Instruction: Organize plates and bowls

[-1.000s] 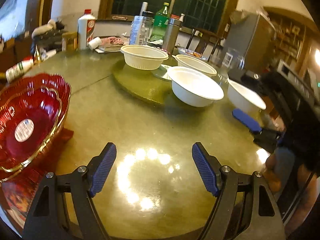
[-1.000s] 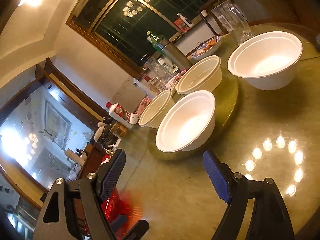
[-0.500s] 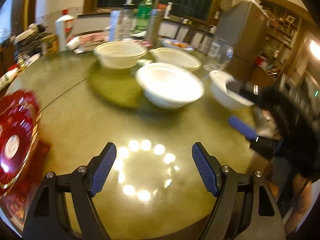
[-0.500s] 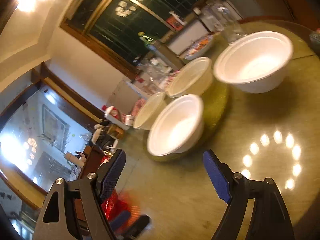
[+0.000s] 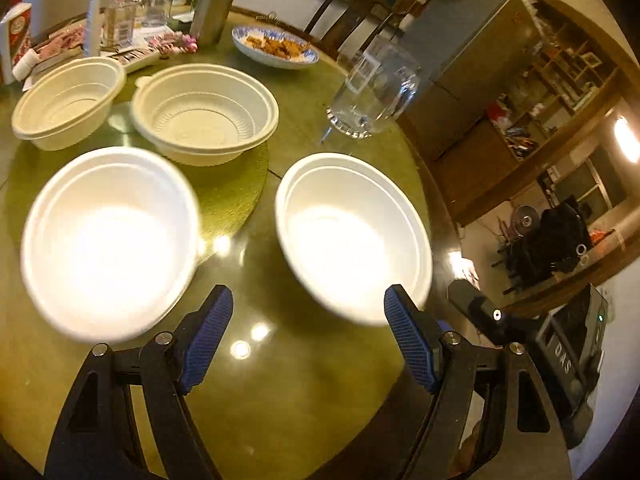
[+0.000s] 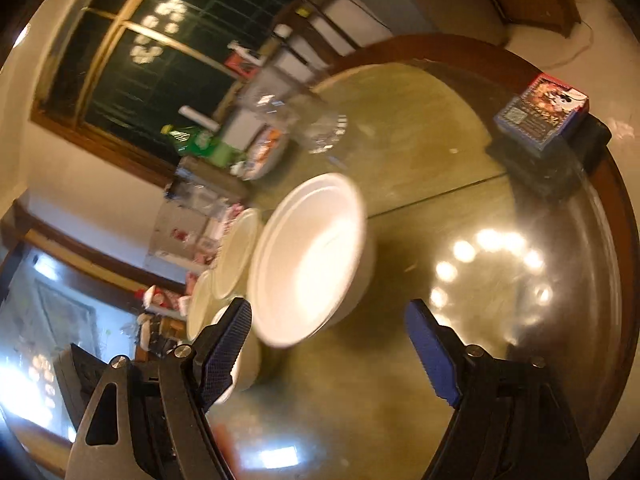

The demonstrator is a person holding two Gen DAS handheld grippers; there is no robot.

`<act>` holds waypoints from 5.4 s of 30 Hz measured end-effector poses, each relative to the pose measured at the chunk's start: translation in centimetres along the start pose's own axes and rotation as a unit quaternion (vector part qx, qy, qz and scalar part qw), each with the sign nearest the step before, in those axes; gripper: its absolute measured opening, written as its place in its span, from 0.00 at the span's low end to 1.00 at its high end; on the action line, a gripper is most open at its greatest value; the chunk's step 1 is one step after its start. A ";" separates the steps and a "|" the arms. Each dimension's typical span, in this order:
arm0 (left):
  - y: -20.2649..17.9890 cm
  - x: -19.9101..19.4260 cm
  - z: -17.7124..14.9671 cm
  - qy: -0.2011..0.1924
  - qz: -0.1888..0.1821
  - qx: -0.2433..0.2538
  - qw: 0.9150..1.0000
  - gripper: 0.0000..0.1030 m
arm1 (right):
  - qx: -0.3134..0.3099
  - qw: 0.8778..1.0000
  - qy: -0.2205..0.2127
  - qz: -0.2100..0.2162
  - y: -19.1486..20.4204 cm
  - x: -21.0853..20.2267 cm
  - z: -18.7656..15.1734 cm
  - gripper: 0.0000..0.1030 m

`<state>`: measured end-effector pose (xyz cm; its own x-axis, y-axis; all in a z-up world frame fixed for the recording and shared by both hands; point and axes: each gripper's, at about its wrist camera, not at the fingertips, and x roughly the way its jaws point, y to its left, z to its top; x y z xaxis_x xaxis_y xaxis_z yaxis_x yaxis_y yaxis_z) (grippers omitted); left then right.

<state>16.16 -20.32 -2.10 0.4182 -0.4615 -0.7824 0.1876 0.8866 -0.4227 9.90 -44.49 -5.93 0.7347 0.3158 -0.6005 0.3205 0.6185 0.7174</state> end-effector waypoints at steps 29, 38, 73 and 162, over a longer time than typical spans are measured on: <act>0.9 2.3 2.6 0.020 -0.004 0.008 1.000 0.06 | -0.061 0.997 0.019 -0.053 1.3 3.6 1.2 0.10; 4.2 -4.2 -0.1 -0.061 0.011 0.005 0.998 0.07 | -0.123 0.992 -0.027 -0.013 6.0 1.5 -3.6 0.09; 10.4 -8.2 -6.3 -0.198 0.056 0.042 0.978 0.10 | -0.214 0.965 -0.151 0.032 10.7 1.3 -13.9 0.09; 15.4 -19.8 -11.3 -0.324 0.153 -0.008 0.934 0.10 | -0.300 0.936 -0.072 0.170 18.3 0.5 -19.5 0.08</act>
<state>0.76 2.18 1.72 0.9005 -0.0679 -0.4295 -0.0391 0.9711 -0.2355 4.48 -18.94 -0.03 0.8202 0.4941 -0.2885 -0.3081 0.8062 0.5050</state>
